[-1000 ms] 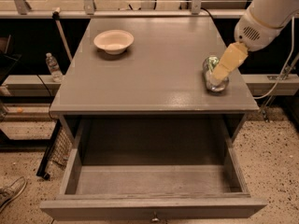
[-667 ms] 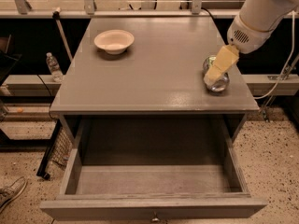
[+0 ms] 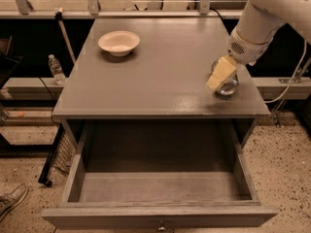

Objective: Place green can into top drawer

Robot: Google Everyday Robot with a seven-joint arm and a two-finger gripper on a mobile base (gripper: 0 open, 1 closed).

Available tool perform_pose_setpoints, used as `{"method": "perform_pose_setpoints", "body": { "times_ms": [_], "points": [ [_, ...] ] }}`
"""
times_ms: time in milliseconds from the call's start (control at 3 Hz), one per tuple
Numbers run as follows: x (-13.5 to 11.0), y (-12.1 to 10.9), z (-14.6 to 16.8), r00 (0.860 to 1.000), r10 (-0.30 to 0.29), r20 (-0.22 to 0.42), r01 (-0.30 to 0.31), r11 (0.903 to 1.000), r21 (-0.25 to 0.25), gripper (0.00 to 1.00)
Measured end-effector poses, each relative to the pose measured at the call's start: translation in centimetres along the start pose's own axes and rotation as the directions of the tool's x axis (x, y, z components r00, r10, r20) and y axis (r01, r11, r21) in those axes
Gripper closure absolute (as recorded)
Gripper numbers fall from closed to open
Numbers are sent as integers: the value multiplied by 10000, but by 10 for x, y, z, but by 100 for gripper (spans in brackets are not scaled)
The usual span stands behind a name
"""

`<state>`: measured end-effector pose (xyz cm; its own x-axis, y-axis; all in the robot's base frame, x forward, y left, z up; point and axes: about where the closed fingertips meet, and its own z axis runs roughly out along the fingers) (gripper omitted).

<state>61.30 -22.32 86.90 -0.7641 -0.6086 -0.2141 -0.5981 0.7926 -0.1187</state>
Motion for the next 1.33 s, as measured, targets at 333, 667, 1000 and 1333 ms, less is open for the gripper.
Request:
{"method": "perform_pose_setpoints", "body": {
  "times_ms": [333, 667, 1000, 1333],
  "points": [
    [-2, -3, 18, 9993, 321, -179, -324, 9994, -147, 0],
    [-11, -6, 34, 9983, 563, -160, -567, 9980, -274, 21],
    [-18, -7, 40, 9978, 665, -74, -668, 9971, -372, 46],
    [-28, 2, 32, 9996, 146, 251, -130, 9981, -604, 76]
  ]
}}
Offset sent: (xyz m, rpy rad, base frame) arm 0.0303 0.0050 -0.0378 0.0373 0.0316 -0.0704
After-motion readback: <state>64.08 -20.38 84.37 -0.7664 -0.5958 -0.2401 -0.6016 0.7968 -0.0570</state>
